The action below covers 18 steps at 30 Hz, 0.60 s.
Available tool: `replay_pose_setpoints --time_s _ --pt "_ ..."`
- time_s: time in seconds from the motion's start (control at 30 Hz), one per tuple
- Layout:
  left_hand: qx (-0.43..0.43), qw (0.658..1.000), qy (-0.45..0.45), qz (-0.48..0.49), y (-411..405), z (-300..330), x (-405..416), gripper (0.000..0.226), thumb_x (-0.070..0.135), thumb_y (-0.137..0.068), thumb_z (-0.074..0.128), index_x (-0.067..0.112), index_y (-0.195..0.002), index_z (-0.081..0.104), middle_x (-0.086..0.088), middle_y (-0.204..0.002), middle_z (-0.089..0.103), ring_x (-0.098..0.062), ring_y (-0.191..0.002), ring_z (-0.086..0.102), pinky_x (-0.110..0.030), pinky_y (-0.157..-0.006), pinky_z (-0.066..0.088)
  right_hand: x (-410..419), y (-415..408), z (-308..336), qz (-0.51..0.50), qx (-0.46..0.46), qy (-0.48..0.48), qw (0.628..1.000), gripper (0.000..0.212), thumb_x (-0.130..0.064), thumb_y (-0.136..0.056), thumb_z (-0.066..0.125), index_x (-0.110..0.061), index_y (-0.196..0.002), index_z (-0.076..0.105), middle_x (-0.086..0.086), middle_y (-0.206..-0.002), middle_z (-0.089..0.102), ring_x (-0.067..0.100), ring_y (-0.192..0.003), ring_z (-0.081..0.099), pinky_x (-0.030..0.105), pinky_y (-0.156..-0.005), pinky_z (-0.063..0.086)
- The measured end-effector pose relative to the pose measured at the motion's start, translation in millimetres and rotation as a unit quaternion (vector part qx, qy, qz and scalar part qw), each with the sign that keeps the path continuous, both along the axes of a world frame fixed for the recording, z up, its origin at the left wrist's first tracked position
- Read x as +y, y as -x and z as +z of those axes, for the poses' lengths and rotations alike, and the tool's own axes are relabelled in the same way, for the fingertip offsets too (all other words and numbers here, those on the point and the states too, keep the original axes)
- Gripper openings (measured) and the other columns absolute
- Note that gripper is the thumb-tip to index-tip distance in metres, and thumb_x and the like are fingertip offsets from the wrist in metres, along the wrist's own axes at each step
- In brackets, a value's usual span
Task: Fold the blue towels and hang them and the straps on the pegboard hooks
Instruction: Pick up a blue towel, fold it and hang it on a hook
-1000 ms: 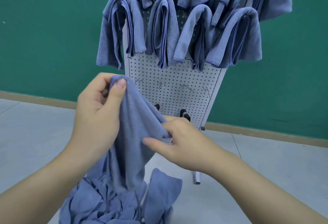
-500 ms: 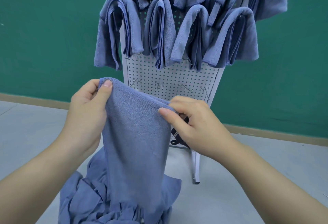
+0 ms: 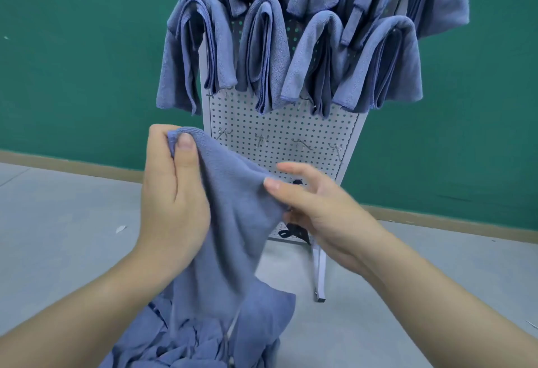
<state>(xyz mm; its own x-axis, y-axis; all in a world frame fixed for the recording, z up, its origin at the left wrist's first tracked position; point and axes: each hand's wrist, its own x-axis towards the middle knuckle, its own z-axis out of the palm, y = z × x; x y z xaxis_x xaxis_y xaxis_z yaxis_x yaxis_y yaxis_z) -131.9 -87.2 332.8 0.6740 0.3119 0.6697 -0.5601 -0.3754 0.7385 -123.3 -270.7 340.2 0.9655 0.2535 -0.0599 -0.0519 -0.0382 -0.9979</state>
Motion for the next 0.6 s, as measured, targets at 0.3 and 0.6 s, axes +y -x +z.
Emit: replay_pose_setpoints --time_s 0.3,0.6 --pt "0.002 0.999 0.031 0.02 -3 6 3 0.03 0.021 -0.114 0.028 0.029 -0.086 0.036 0.012 -0.082 0.041 0.005 -0.072 0.042 -0.011 -0.071 0.036 24 9 -14 -0.002 -0.106 0.079 0.991 0.03 -0.037 -0.098 0.068 -0.007 -0.103 0.074 0.005 -0.084 0.065 0.01 -0.076 0.049 0.033 -0.07 0.038" --pt "0.043 0.998 0.003 0.035 -8 0 15 0.029 0.027 -0.114 0.03 0.027 -0.085 0.034 0.012 -0.08 0.039 0.003 -0.069 0.04 -0.014 -0.066 0.035 25 10 -1 -0.012 -0.146 0.003 0.989 0.029 -0.032 -0.106 0.052 -0.019 -0.096 0.075 -0.013 -0.077 0.069 0.001 -0.07 0.062 0.014 -0.061 0.047"
